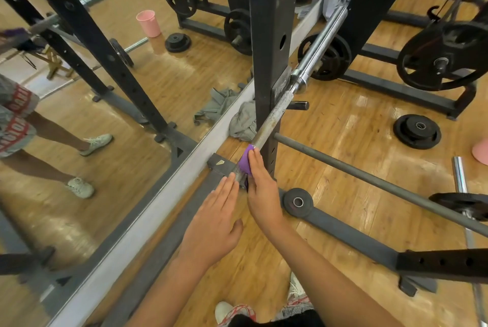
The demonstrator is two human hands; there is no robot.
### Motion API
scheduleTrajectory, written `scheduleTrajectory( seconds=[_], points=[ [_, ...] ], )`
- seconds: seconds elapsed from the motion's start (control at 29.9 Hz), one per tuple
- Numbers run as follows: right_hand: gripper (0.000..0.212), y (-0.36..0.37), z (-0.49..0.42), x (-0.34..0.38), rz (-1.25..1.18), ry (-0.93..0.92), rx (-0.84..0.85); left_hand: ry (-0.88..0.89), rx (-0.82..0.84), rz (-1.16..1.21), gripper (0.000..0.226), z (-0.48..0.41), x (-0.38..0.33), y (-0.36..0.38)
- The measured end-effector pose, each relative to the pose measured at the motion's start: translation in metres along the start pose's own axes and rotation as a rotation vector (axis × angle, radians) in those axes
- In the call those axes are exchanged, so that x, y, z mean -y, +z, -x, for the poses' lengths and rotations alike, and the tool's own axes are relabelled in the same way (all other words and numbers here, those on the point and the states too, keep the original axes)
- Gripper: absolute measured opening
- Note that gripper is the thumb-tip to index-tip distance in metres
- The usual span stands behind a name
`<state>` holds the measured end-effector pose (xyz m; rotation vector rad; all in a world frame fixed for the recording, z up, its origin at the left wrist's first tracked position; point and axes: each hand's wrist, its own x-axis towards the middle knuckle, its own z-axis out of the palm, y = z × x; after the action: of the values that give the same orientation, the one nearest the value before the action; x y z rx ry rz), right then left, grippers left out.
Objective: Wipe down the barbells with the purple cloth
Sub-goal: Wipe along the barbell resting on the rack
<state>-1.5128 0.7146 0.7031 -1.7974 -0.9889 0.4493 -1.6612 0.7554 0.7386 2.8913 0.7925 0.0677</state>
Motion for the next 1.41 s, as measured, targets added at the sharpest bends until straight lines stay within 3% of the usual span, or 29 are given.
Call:
scheduleTrajectory(
  seconds=[0.17, 0.3, 0.47, 0.57, 0.64, 0.87, 0.94, 1.04, 1.14, 1.27, 1.41],
  points=[
    [0.088, -0.025, -0.029, -0.028, 0.309, -0.160, 0.074, -0.018, 0.009, -0.020, 0.083, 0.001, -0.001, 0.000],
    [0.081, -0.048, -0.067, -0.029, 0.379, -0.074, 0.063, -0.033, 0.004, -0.022, 0.080, 0.001, -0.002, 0.001],
    [0.074, -0.045, -0.066, -0.016, 0.323, -0.012, 0.066, -0.045, 0.017, -0.052, 0.077, 0.001, -0.004, 0.001],
    [0.070, -0.028, -0.038, -0.003, 0.162, 0.052, 0.036, -0.051, 0.013, -0.071, 0.079, 0.001, -0.008, -0.002],
    [0.067, -0.016, -0.020, -0.001, 0.054, 0.033, 0.043, -0.061, 0.010, -0.076, 0.082, -0.001, -0.009, -0.002],
    [0.072, -0.034, -0.017, -0.013, 0.042, -0.063, 0.166, -0.083, -0.015, -0.059, 0.076, -0.001, -0.009, -0.001],
    [0.063, -0.043, -0.025, -0.010, 0.008, -0.029, 0.107, -0.160, -0.069, -0.003, 0.070, 0.001, -0.014, 0.000],
    [0.059, -0.061, -0.037, 0.002, -0.010, 0.011, 0.040, -0.414, -0.178, 0.037, 0.061, 0.016, -0.031, 0.006],
    [0.059, -0.072, -0.055, 0.012, 0.100, -0.100, 0.127, -0.476, -0.147, -0.053, 0.069, 0.033, -0.042, 0.015],
    [0.064, -0.064, -0.074, 0.014, 0.406, -0.273, 0.435, -0.524, -0.186, -0.054, 0.071, 0.031, -0.044, 0.022],
    [0.072, -0.059, -0.075, 0.012, 0.473, -0.314, 0.490, -0.536, -0.269, -0.057, 0.068, 0.027, -0.047, 0.030]
  ],
)
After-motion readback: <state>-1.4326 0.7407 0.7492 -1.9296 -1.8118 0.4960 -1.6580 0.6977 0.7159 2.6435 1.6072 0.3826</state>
